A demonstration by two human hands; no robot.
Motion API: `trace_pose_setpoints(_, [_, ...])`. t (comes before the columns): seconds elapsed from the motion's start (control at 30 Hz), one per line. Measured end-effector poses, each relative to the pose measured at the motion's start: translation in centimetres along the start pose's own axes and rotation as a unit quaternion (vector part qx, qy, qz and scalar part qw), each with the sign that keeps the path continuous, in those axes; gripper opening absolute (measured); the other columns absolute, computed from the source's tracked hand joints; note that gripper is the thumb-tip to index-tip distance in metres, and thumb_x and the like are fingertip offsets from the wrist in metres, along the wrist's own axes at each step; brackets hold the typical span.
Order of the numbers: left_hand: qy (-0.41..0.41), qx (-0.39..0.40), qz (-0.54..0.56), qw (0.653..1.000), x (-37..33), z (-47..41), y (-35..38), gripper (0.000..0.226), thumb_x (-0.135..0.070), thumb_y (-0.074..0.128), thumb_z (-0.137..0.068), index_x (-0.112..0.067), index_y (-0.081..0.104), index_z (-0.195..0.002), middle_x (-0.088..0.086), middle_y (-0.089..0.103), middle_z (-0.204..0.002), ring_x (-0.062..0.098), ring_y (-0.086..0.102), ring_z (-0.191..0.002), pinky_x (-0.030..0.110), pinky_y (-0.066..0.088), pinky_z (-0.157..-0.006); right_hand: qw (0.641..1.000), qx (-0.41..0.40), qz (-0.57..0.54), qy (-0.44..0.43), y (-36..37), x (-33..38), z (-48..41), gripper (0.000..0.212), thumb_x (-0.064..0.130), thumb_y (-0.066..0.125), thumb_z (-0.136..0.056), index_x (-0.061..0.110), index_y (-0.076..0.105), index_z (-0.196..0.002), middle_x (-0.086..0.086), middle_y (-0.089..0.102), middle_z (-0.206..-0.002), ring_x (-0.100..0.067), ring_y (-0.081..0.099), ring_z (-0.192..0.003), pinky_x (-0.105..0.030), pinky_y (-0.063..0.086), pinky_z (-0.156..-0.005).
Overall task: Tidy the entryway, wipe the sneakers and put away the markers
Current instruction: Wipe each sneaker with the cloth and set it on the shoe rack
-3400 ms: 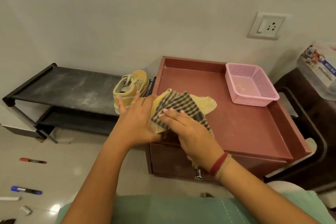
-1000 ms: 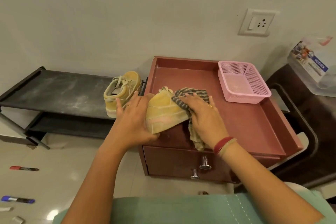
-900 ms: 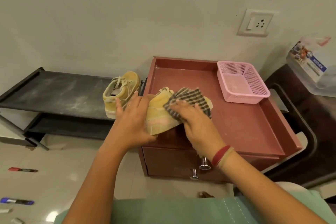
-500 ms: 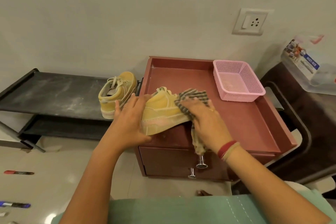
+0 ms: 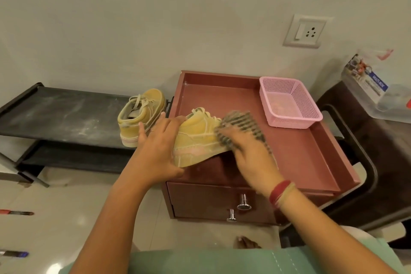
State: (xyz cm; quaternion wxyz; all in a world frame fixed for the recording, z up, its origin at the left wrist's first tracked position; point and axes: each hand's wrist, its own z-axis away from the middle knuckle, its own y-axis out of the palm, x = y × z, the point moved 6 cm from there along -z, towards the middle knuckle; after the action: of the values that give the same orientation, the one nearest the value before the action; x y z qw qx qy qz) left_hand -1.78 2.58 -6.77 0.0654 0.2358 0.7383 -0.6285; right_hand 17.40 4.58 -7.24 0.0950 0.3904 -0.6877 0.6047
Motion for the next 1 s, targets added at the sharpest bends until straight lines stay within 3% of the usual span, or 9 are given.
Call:
trace_pose_setpoints(0.07, [-0.006,0.005,-0.003,1.0,0.2,0.0,0.0,0.106,-0.032,0.082,-0.058,-0.031,0.018,-0.143,-0.009,0.03,-0.143,0.018,0.0,-0.147,0.062,-0.006,-0.113,0.998,0.038,0.024,-0.051,1.5,1.4,0.8,0.044,0.007,0.041,-0.094,0.029,0.052,-0.13,0.007,0.049,-0.138,-0.008,0.037,-0.134,-0.027,0.013,-0.115])
trace_pose_setpoints(0.13, [-0.011,0.013,-0.01,1.0,0.2,0.1,0.0,0.107,-0.032,0.082,-0.058,-0.032,0.017,-0.143,-0.009,0.03,-0.143,0.018,0.0,-0.147,0.062,-0.006,-0.112,0.998,-0.005,0.06,-0.006,0.2,-0.3,-0.6,0.044,0.014,0.036,-0.091,0.029,0.054,-0.128,0.006,0.054,-0.134,-0.014,0.045,-0.128,-0.027,0.008,-0.113])
trace_pose_setpoints(0.23, [0.0,-0.001,-0.015,1.0,-0.2,0.2,-0.2,0.106,-0.033,0.082,-0.058,-0.032,0.019,-0.143,-0.007,0.032,-0.142,0.019,0.002,-0.147,0.063,-0.006,-0.112,0.996,-0.054,0.044,0.059,-1.5,-1.5,-1.7,0.04,0.012,0.038,-0.092,0.024,0.057,-0.124,0.002,0.06,-0.126,-0.019,0.054,-0.117,-0.032,0.016,-0.115])
trace_pose_setpoints(0.33, [0.002,-0.008,-0.034,0.999,-0.1,0.5,-0.3,0.105,-0.037,0.082,-0.059,-0.03,0.02,-0.144,-0.005,0.034,-0.142,0.022,0.003,-0.147,0.064,-0.006,-0.111,1.0,-0.005,-0.02,-0.019,0.9,2.0,0.0,0.041,0.017,0.035,-0.091,0.024,0.057,-0.125,0.003,0.056,-0.131,-0.009,0.047,-0.124,-0.028,0.023,-0.112])
trace_pose_setpoints(0.43, [-0.003,-0.006,-0.044,0.999,0.2,0.7,-0.4,0.104,-0.042,0.08,-0.06,-0.029,0.02,-0.144,-0.004,0.035,-0.142,0.023,0.003,-0.147,0.065,-0.007,-0.111,0.999,-0.004,0.029,-0.033,0.8,1.5,0.1,0.041,0.012,0.039,-0.091,0.027,0.055,-0.126,0.005,0.057,-0.13,-0.012,0.049,-0.123,-0.038,0.017,-0.116])
trace_pose_setpoints(0.57, [-0.003,-0.012,-0.032,0.999,-0.6,0.6,-0.6,0.103,-0.044,0.079,-0.059,-0.03,0.022,-0.143,-0.006,0.037,-0.141,0.021,0.004,-0.147,0.064,-0.008,-0.111,0.995,-0.059,0.072,0.033,-0.3,-1.1,-1.0,0.041,0.007,0.04,-0.091,0.025,0.056,-0.125,0.004,0.059,-0.126,-0.012,0.049,-0.119,-0.038,0.015,-0.117])
trace_pose_setpoints(0.73, [0.017,-0.021,-0.086,0.996,-1.0,0.9,-0.6,0.105,-0.046,0.079,-0.058,-0.03,0.021,-0.144,-0.004,0.041,-0.137,0.024,0.009,-0.147,0.064,-0.009,-0.108,0.999,-0.036,-0.005,-0.029,1.4,1.3,1.1,0.044,0.008,0.039,-0.088,0.022,0.055,-0.127,0.004,0.056,-0.13,-0.008,0.047,-0.122,-0.028,0.014,-0.114])
trace_pose_setpoints(0.87, [0.007,-0.019,-0.076,0.997,-0.9,0.8,-1.0,0.104,-0.046,0.079,-0.06,-0.027,0.023,-0.145,-0.004,0.04,-0.14,0.024,0.005,-0.147,0.064,-0.011,-0.108,0.991,-0.05,0.122,-0.025,0.4,-1.3,-0.1,0.047,0.002,0.043,-0.087,0.024,0.053,-0.127,0.003,0.056,-0.132,-0.015,0.046,-0.127,-0.034,0.01,-0.114])
trace_pose_setpoints(1.0, [0.01,-0.013,-0.074,0.997,-0.8,0.9,-0.9,0.104,-0.046,0.079,-0.06,-0.031,0.02,-0.144,-0.006,0.036,-0.14,0.02,0.0,-0.147,0.065,-0.011,-0.109,0.992,-0.07,0.046,0.092,-1.6,-4.9,-1.8,0.037,0.004,0.043,-0.092,0.019,0.058,-0.123,-0.002,0.062,-0.122,-0.026,0.055,-0.114,-0.035,0.033,-0.109])
